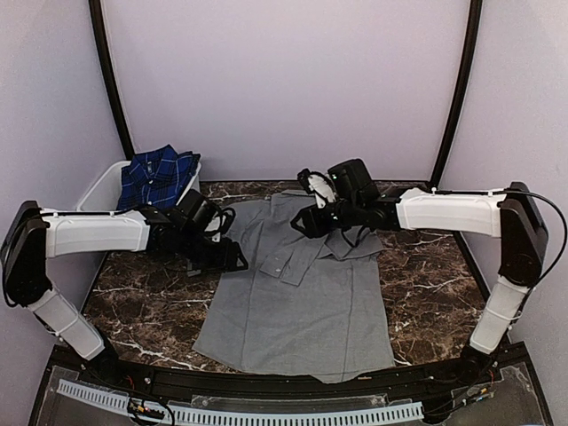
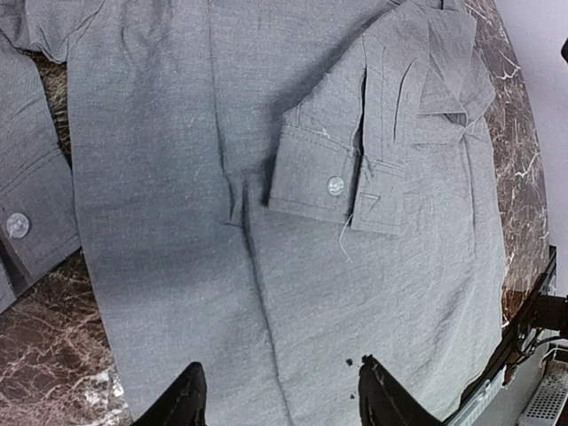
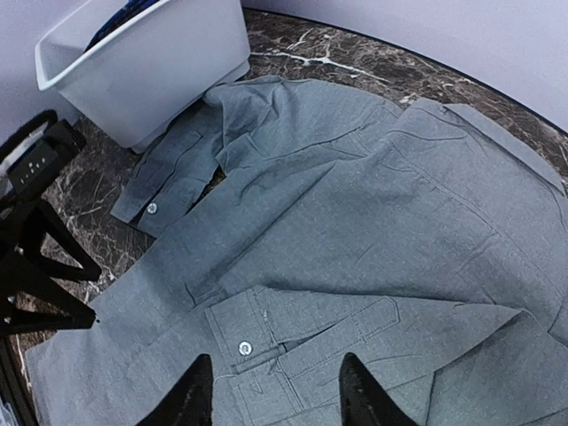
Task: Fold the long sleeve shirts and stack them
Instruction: Place the sleeve at the center of the board.
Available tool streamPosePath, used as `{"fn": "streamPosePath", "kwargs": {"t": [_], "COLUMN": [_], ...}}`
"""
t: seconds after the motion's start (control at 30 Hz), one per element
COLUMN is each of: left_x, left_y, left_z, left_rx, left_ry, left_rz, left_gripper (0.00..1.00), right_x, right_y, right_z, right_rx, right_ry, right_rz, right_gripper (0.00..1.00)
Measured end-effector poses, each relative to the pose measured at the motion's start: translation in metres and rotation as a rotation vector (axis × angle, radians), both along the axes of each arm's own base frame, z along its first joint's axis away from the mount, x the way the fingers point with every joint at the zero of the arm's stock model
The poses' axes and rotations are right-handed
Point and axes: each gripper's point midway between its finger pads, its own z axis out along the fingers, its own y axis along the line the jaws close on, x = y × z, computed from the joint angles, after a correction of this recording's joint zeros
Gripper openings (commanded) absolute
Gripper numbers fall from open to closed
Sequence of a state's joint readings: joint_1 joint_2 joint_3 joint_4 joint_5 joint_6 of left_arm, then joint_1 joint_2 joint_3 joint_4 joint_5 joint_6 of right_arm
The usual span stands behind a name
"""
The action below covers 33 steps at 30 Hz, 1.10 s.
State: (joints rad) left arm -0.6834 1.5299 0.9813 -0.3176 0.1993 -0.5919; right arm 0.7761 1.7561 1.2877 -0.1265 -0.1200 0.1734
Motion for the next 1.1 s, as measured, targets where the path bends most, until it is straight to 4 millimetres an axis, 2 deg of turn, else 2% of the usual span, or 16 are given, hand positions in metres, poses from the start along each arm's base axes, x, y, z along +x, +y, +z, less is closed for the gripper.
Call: {"fn": "streamPosePath", "kwargs": {"t": [0.2,0.3,0.43,0.5,0.53,0.67,0.83,1.0,1.1], "left_x": [0.014,0.027,0.033,0.035,0.031,0.027,0.021,0.025,0.033], "left_y": [-0.018,-0.032,-0.054,-0.066,-0.079,-0.114,-0.143,-0.147,-0.145], "left_z": [0.004,0.011,0.016,0.015,0.014,0.001,-0.029,-0.06,-0.067], "left_rx": [-0.04,-0.05,-0.044,-0.022,-0.011,0.059,0.171,0.284,0.334], "left_ry": [-0.003,-0.029,-0.075,-0.101,-0.117,-0.167,-0.196,-0.203,-0.217], "left_rz": [-0.009,-0.02,-0.063,-0.089,-0.12,-0.188,-0.241,-0.245,-0.228], "left_gripper": [0.61,0.61,0.61,0.61,0.61,0.61,0.6,0.58,0.57], "right_x": [0.001,-0.001,-0.007,-0.01,-0.012,-0.015,-0.018,-0.029,-0.035], "right_y": [-0.008,-0.012,-0.026,-0.041,-0.049,-0.086,-0.121,-0.132,-0.137], "right_z": [0.025,0.028,0.008,-0.009,-0.017,-0.034,-0.021,-0.012,-0.016], "right_rx": [0.065,0.088,0.072,0.048,0.04,0.032,0.079,0.115,0.115], "right_ry": [0.003,0.021,0.076,0.11,0.129,0.179,0.17,0.159,0.165], "right_rz": [-0.061,-0.094,-0.158,-0.215,-0.242,-0.361,-0.471,-0.491,-0.495], "right_gripper": [0.53,0.52,0.51,0.51,0.51,0.51,0.51,0.51,0.51]}}
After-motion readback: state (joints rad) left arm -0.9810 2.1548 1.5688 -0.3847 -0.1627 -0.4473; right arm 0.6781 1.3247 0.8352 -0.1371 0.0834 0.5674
